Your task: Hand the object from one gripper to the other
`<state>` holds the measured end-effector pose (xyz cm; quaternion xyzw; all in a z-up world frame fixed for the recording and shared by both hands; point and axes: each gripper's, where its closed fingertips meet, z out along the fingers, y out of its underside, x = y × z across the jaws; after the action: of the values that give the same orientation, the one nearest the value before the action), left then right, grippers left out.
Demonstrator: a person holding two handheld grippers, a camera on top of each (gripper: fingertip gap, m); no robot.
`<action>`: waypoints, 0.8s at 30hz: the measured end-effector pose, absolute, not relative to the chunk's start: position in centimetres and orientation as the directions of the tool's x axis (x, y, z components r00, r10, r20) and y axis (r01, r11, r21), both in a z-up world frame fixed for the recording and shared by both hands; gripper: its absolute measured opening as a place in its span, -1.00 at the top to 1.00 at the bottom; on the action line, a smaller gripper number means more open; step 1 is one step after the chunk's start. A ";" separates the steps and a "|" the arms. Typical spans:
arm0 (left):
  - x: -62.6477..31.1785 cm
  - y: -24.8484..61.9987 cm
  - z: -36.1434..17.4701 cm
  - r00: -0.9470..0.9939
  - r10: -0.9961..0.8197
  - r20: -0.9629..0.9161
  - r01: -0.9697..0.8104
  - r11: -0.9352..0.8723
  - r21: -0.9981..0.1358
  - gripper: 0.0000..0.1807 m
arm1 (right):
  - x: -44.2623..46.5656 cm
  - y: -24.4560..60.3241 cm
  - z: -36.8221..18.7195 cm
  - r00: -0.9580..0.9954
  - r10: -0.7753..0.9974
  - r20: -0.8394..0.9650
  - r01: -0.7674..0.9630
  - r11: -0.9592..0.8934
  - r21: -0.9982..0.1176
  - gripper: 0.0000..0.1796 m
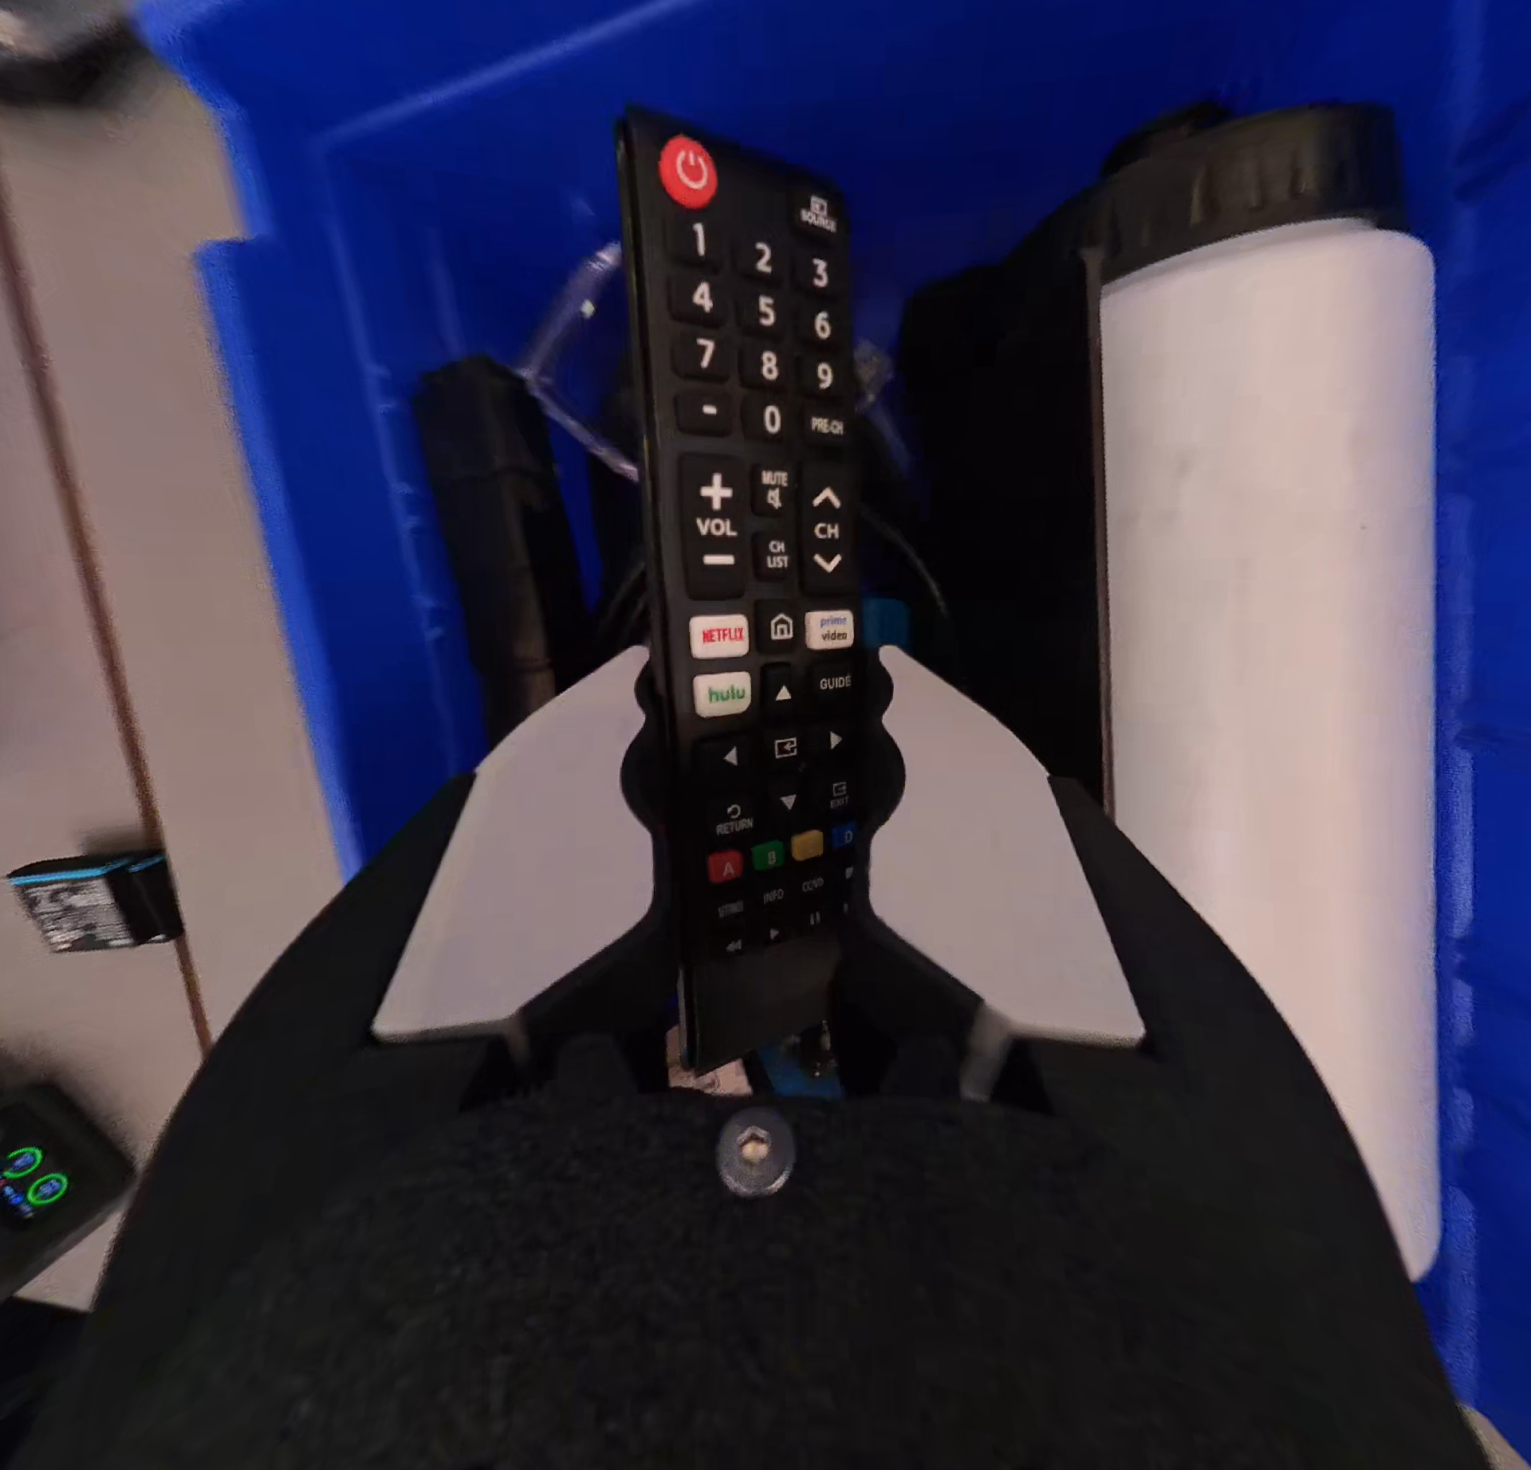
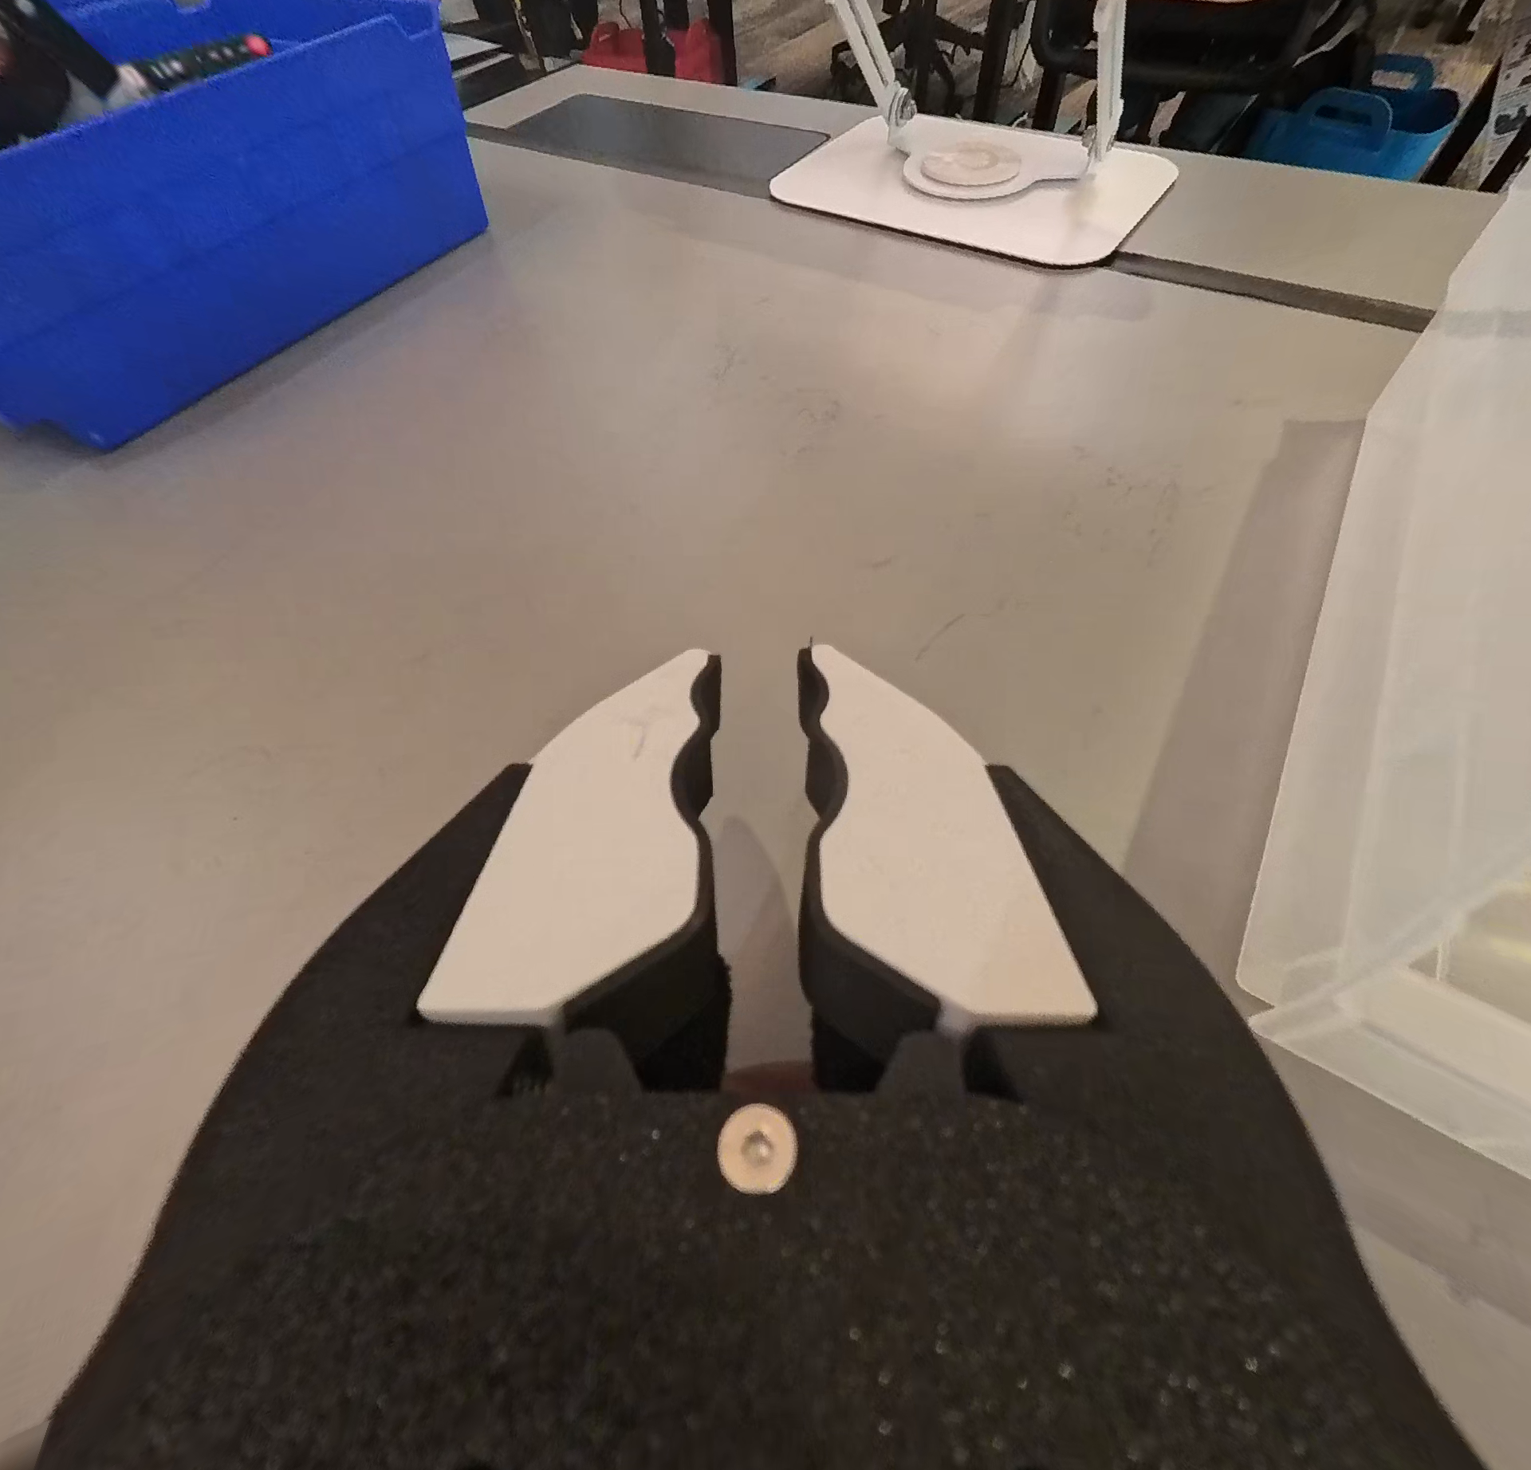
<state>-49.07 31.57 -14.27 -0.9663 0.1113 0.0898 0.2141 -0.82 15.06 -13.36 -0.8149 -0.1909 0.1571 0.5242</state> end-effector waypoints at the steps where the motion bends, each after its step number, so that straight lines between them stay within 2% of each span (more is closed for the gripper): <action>1: -49.3 31.5 -13.5 0.957 -0.158 -0.243 -0.254 -0.862 -0.439 0.50 | -0.8 15.0 -13.4 0.879 0.475 -0.054 0.148 -0.378 -0.914 0.81; 5: -48.9 31.1 -9.7 0.960 -0.091 -0.265 -0.244 -0.736 -0.631 0.50 | -0.7 15.0 -13.3 0.883 0.467 -0.049 0.151 -0.381 -0.912 0.81; 10: -46.5 29.5 -4.8 0.966 -0.069 -0.251 -0.248 -0.536 -0.807 0.50 | -1.0 15.0 -13.3 0.884 0.466 -0.037 0.160 -0.375 -0.913 0.81; 12: -44.8 28.6 -3.2 0.979 -0.095 -0.182 -0.206 -0.447 -0.870 0.50 | -1.2 14.8 -13.1 0.879 0.475 -0.028 0.167 -0.362 -0.917 0.81; 15: -39.9 26.7 -1.0 0.956 -0.290 0.054 -0.038 -0.301 -0.953 0.51 | -2.7 14.8 -12.1 0.840 0.535 -0.090 0.115 -0.338 -0.934 0.80; 20: -31.0 21.6 0.9 0.643 -0.668 0.374 0.244 -0.285 -0.927 0.51 | -7.9 14.5 -9.4 0.609 0.766 -0.207 0.088 -0.324 -0.942 0.68; 24: -25.2 17.3 1.4 0.319 -0.804 0.501 0.336 -0.399 -0.853 0.50 | -12.2 14.3 -4.3 0.356 0.893 -0.277 0.031 -0.307 -0.951 0.56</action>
<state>-25.17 17.30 1.40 -0.6276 0.1867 -0.5528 0.5155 -12.21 14.31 -4.29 -0.6708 -0.3442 0.4514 0.4773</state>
